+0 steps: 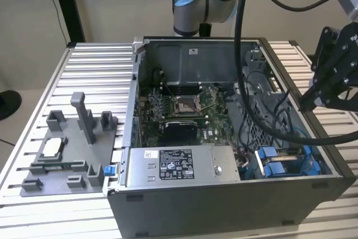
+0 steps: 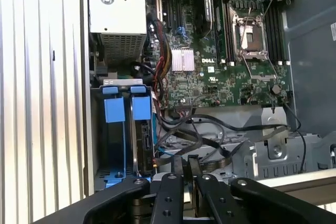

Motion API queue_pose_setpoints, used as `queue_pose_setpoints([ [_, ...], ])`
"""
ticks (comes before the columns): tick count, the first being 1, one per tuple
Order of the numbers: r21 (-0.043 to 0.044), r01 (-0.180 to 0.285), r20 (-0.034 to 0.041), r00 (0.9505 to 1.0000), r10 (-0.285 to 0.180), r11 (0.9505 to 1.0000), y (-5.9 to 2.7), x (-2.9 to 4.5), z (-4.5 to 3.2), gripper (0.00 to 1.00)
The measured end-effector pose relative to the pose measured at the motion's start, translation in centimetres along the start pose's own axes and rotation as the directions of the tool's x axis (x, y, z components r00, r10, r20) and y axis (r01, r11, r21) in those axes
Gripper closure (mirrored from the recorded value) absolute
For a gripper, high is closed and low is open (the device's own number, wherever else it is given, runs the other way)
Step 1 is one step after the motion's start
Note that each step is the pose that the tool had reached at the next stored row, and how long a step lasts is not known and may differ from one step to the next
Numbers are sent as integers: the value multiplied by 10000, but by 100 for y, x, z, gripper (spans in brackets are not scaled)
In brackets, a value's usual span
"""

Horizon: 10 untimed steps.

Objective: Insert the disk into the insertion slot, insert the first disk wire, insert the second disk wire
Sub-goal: 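Insert the second disk wire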

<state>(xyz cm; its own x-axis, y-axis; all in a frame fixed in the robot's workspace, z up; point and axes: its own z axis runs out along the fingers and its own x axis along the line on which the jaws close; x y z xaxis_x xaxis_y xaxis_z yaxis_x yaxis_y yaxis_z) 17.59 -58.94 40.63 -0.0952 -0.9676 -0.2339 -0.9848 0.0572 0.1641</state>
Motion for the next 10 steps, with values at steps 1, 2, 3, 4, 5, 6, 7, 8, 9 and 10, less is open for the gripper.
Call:
queue_pose_setpoints([
  [1, 8, -1, -17, 10000, 1, 10000, 26, 3, 5, 100],
  [2, 19, -2, -38, 10000, 2, 10000, 51, 5, 9, 100],
  [3, 28, -6, -78, 10000, 6, 10000, 75, 8, 14, 100],
  [4, 43, -11, -130, 9999, 12, 10000, 97, 11, 20, 100],
  [5, 61, -18, -194, 9998, 19, 10000, 124, 14, 26, 100],
  [6, 78, -25, -263, 9997, 27, 10000, 149, 17, 31, 100],
  [7, 98, -32, -347, 9994, 36, 9999, 174, 20, 37, 100],
  [8, 116, -40, -424, 9991, 45, 9999, 197, 22, 42, 100],
  [9, 138, -48, -503, 9987, 55, 9999, 220, 25, 48, 100],
  [10, 174, -50, -573, 9983, 60, 9998, 239, 28, 52, 100],
])
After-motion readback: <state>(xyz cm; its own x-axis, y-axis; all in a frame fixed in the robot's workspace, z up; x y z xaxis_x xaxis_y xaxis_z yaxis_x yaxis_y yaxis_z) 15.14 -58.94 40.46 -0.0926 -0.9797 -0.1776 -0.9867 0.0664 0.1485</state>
